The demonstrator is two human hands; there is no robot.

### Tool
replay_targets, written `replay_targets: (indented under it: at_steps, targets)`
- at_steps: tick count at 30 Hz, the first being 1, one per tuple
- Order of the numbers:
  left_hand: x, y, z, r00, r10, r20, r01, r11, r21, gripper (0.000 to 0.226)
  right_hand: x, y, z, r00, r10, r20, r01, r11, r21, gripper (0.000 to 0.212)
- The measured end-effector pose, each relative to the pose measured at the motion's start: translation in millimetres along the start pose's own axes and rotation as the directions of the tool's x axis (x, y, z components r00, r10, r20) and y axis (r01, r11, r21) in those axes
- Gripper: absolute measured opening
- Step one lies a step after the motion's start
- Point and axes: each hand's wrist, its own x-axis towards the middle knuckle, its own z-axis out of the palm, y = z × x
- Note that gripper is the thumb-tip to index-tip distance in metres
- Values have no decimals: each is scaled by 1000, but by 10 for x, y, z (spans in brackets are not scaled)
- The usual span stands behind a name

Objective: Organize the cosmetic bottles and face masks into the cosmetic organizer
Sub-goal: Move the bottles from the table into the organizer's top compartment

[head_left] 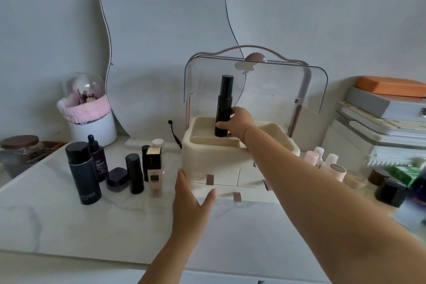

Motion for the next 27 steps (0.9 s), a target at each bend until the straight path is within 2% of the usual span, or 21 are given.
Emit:
replay_targets:
  at_steps: [2,5,7,9,11,13,16,18,19,22,27]
  targets:
    - [-5,5,-4,1000,11,3,-11,1000,4,96,-16,-1,-1,1000,11,17,-10,998,-61,43]
    - [12,4,-29,1000,15,14,-15,1000,8,94,-167,-62,-74,1000,-19,16,21,988,-150,53]
    - [35,-5,-50,999,27,23,-27,1000,-3,92,-370,-100,-184,992,-115,-47,105,977,-184,54]
    - [50,-28,-53,999,22,32,-22,1000,-14,89,-682,-61,-344,953,-256,-163,233,962,-145,48]
    - [56,-55,-52,999,-4,41,6,999,-33,90,-1069,117,-550,869,-368,-332,362,929,-82,39]
    - [83,-92,-46,999,-14,43,16,999,-49,90,-1473,448,-807,755,-393,-525,414,906,-83,31]
    - [144,-119,-37,1000,-6,8,6,1000,-18,81,-1892,1144,-1232,553,-281,-784,316,942,-115,30]
    - [164,-125,-26,1000,-21,-2,21,1000,21,83,-2030,1643,-1506,463,-165,-871,165,981,-99,41]
    - [163,-122,-14,1000,-22,-3,22,999,31,84,-2064,1870,-1624,456,-108,-883,77,994,-81,51]
    - [124,-121,5,1000,-17,6,17,999,39,92,-2113,2329,-1885,516,90,-852,-95,994,48,75]
    - [94,-115,11,999,-37,-3,37,998,42,89,-1965,2565,-2093,609,275,-744,-134,960,245,68]
